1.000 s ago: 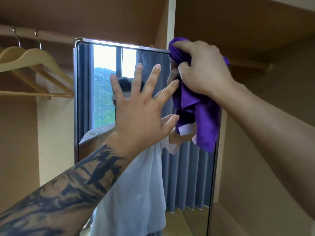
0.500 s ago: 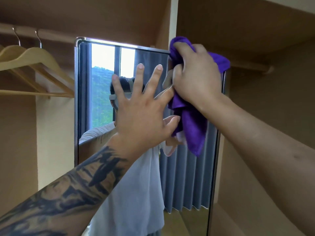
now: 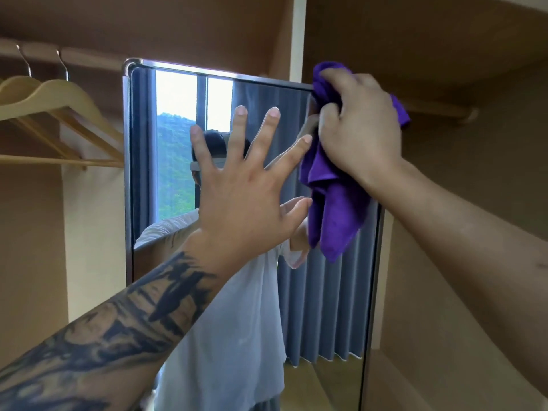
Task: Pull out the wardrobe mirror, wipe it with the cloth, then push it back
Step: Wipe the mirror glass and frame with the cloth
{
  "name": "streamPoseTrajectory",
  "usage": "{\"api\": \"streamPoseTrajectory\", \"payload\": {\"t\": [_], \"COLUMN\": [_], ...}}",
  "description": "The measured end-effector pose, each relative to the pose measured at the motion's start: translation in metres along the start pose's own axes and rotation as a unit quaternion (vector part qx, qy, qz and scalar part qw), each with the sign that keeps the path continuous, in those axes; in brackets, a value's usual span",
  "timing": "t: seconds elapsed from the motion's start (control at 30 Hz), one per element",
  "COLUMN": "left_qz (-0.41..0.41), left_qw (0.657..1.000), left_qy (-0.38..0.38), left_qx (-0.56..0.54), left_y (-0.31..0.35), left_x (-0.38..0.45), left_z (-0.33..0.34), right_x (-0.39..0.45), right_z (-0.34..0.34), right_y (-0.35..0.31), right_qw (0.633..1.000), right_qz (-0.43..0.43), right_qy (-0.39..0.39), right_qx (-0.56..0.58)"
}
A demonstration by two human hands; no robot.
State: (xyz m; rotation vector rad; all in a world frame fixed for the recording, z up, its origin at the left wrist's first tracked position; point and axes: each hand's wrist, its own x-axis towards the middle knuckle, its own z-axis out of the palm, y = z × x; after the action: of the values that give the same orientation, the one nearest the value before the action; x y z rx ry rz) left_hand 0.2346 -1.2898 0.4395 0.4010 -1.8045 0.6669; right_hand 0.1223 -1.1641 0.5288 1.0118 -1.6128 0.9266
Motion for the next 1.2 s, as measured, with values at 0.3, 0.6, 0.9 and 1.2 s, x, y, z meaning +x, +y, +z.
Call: {"api": "streamPoseTrajectory", "payload": {"t": [0.3,0.6,0.9,1.2], "left_qz": [0.015,0.007,0.001,0.016], "left_qw": [1.000,1.000,1.000,0.999], "left_qy": [0.003,0.022,-0.007,-0.037], "left_qx": [0.009,-0.012,0.001,0.011], "left_y": [-0.007,-0.006,-0.004,-0.010], "left_x": [-0.005,-0.007,-0.010,-0.031], "left_z": [0.002,0.006,0.000,-0.004], "right_x": [0.005,0.008,-0.002,-0.033], "right_z": [-0.017,-0.002,-0.020,-0.006], "right_y": [0.036,-0.016,0.035,0.034], "right_qw": [0.990,0.990,0.995,0.998], "right_qz": [-0.003,-0.078,-0.020,-0.020], "right_qy": [0.017,-0.025,-0.021,0.022], "right_qx": [-0.137,-0.111,-0.094,-0.046]}}
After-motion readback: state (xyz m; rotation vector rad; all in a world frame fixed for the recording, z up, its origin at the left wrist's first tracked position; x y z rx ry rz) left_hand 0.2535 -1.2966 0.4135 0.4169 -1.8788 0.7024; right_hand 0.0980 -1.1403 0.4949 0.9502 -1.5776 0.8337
